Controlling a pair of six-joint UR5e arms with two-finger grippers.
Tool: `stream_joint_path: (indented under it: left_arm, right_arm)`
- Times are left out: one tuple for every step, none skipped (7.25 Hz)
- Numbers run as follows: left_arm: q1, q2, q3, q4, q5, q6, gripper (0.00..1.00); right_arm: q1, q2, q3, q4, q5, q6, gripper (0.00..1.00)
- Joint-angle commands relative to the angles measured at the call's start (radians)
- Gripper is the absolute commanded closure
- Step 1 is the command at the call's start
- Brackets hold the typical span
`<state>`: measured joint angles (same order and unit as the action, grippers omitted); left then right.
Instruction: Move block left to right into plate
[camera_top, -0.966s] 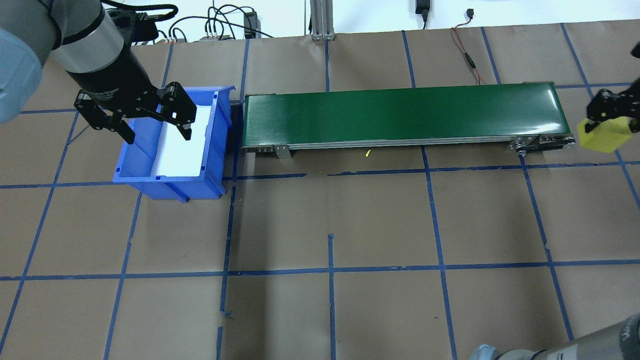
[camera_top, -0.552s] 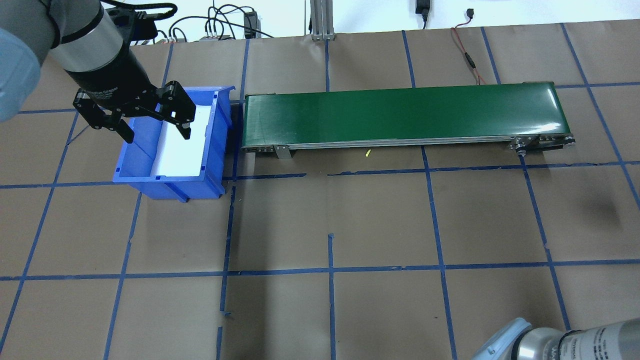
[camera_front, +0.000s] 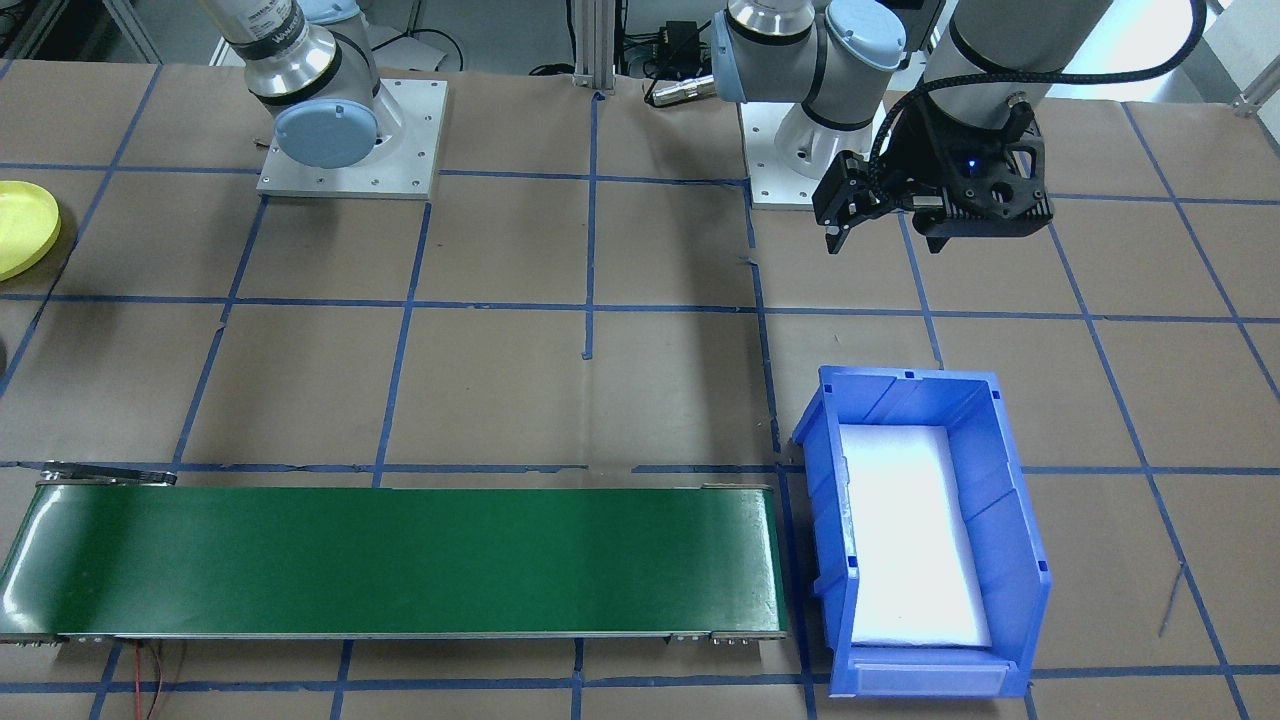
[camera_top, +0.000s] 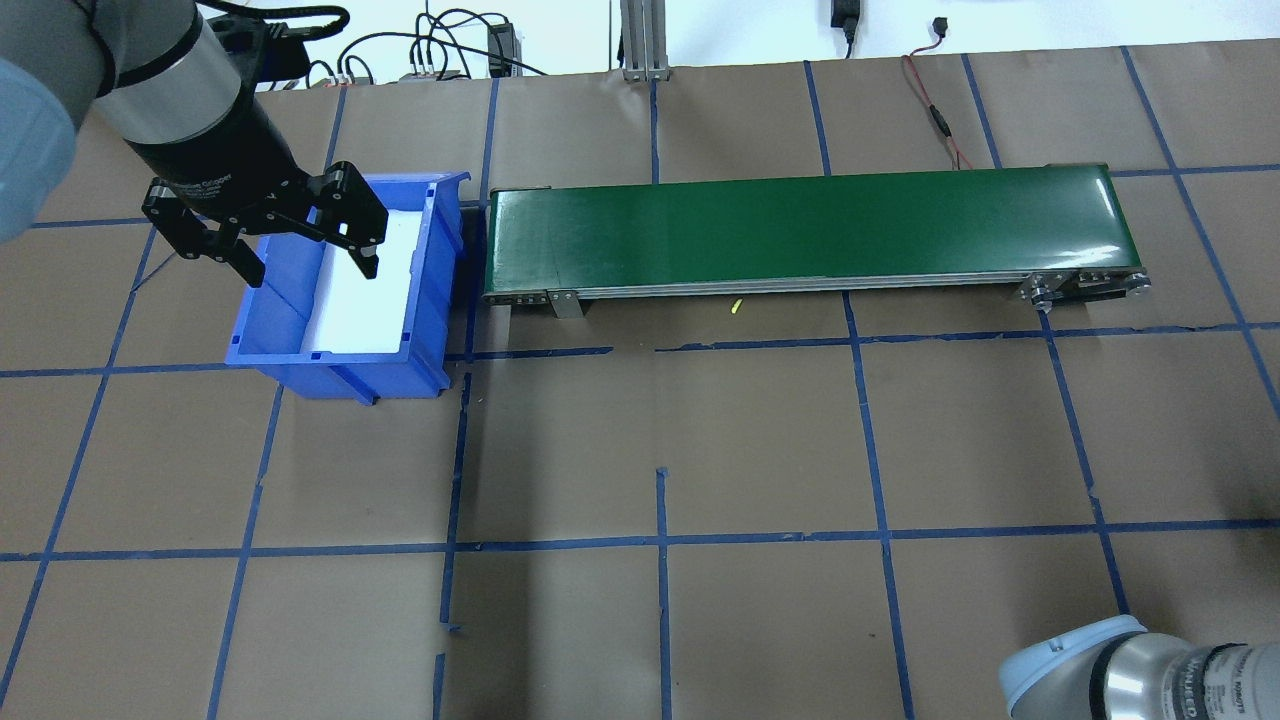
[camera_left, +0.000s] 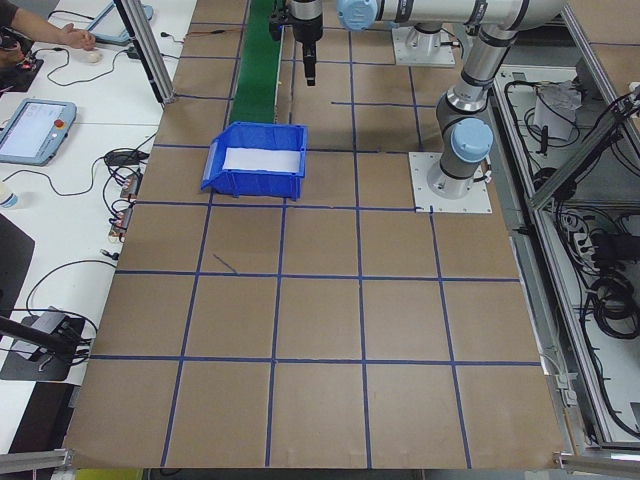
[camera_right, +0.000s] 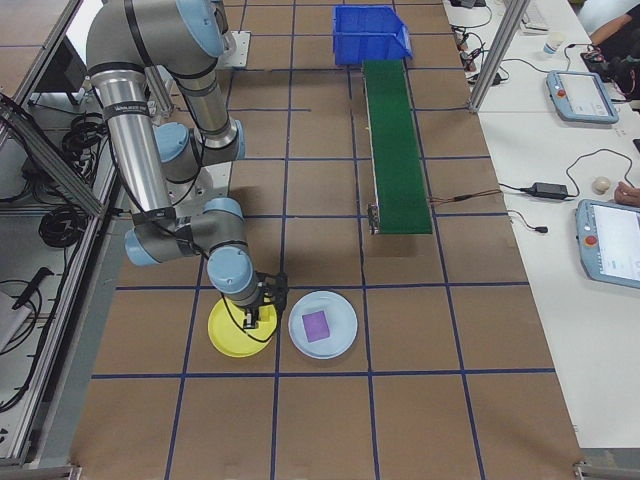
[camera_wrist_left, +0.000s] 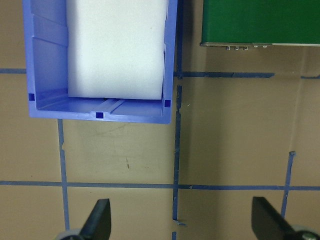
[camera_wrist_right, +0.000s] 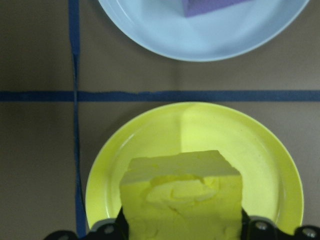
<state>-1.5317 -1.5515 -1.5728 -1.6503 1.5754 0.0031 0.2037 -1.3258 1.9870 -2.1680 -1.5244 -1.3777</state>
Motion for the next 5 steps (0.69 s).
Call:
stream_joint_path:
  left_arm:
    - [0.002, 0.002, -0.001, 0.000, 0.000, 0.000, 0.00]
    - [0.001, 0.002, -0.001, 0.000, 0.000, 0.000, 0.00]
    - [0.001, 0.004, -0.004, 0.000, 0.000, -0.002, 0.00]
    - [0.001, 0.004, -0.003, 0.000, 0.000, 0.000, 0.00]
    - [0.001, 0.004, -0.006, -0.002, 0.000, 0.000, 0.00]
  right_arm:
    - [-0.044, 0.031, 0.032, -0.062, 0.001, -0.041, 0.51]
    - [-0.044, 0.036, 0.027, -0.064, 0.004, -0.040, 0.21]
    - [-0.044, 0.037, 0.009, -0.065, -0.005, -0.041, 0.00]
    - [-0.044, 0.042, 0.000, -0.061, -0.005, -0.040, 0.00]
    - [-0.044, 0.028, -0.002, -0.062, -0.003, -0.041, 0.00]
